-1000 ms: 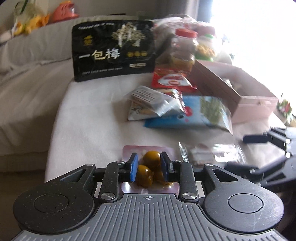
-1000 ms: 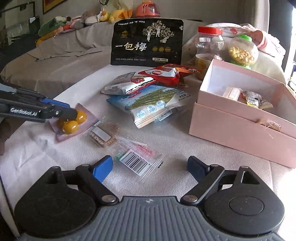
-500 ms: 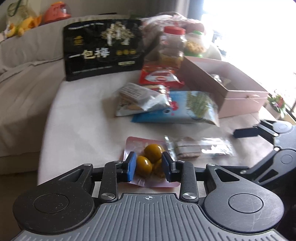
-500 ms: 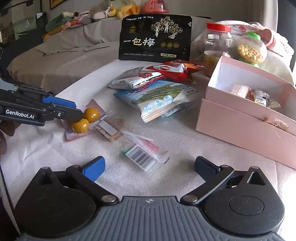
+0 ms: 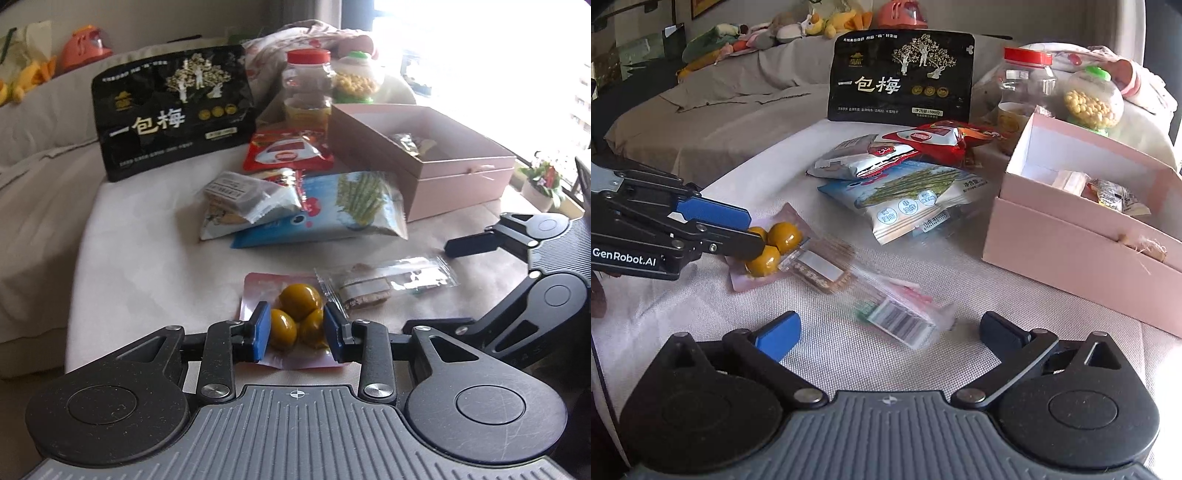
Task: Organize snacks
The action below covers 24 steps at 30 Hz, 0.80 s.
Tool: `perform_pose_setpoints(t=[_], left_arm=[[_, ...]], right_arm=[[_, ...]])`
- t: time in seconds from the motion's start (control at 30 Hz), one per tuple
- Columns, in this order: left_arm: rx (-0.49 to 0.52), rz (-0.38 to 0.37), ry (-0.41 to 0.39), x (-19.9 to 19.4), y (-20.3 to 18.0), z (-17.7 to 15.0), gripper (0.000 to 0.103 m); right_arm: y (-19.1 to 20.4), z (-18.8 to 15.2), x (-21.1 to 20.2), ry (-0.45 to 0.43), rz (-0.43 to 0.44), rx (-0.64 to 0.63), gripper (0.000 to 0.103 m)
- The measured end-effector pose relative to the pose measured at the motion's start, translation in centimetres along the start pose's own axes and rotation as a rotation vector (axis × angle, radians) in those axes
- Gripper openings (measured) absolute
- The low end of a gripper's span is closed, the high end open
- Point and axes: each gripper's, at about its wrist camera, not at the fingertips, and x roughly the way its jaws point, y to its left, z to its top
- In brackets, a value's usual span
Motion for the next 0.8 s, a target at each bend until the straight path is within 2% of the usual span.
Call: perform_pose_setpoints(t=[0.1, 0.17, 0.33, 0.8], left_arm=[[-0.004, -0.038, 0.004, 0.1, 0.1, 0.0, 0.042], [0.019, -0.029, 0.007, 0.0, -0.2, -0.2, 0.043], [0.034, -0.015, 0.035, 0.8, -0.6, -0.5, 0.056], [-0.012, -0.013, 0.043, 1.9, -0.7, 0.5, 0.056]], right_arm=[[0.0, 0.0, 0.0, 0.000, -0.001, 0.000, 0.103], [0.0, 0.0, 0.0, 0.000, 0.000, 0.000, 0.103], [0.0, 0.0, 0.0, 0.000, 0.000, 0.000, 0.103], [0.0, -0.1, 0.0, 0.000, -0.001, -0.001, 0.103]])
